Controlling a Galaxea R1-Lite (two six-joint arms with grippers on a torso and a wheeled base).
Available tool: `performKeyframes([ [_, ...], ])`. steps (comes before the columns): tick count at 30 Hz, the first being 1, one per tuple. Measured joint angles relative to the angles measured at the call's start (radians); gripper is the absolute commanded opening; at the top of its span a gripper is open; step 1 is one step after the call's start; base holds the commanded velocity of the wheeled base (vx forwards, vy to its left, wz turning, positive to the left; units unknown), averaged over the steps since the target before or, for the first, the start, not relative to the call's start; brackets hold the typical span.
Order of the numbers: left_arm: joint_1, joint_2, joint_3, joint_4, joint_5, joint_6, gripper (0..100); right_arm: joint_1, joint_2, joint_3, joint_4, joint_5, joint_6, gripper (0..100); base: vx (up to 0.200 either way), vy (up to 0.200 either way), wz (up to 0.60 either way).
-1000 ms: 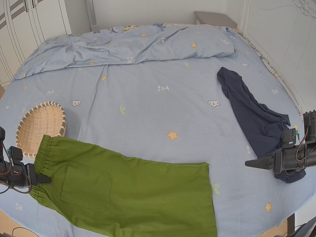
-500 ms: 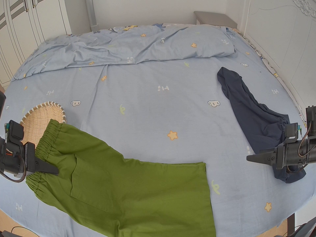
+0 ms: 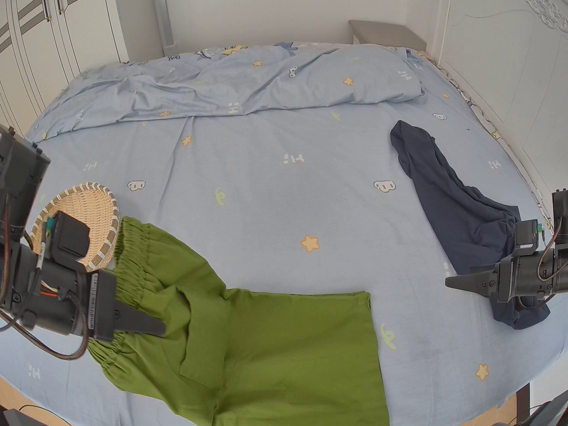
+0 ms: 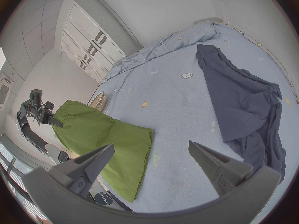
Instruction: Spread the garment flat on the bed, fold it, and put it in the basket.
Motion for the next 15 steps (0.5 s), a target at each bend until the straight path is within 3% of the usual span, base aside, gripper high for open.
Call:
performKeyframes([
  [10, -0.220, 0.126, -0.003, -0.114, 0.006, -0.044, 0, 0.001, 0.038, 0.004, -0.009, -0.006, -0.004, 100, 0.000, 0.000, 0.00],
  [15, -0.288, 0.190, -0.005, -0.150, 0.008, -0.038, 0, 0.000, 0.074, 0.007, -0.010, -0.007, -0.008, 100, 0.000, 0.000, 0.00],
])
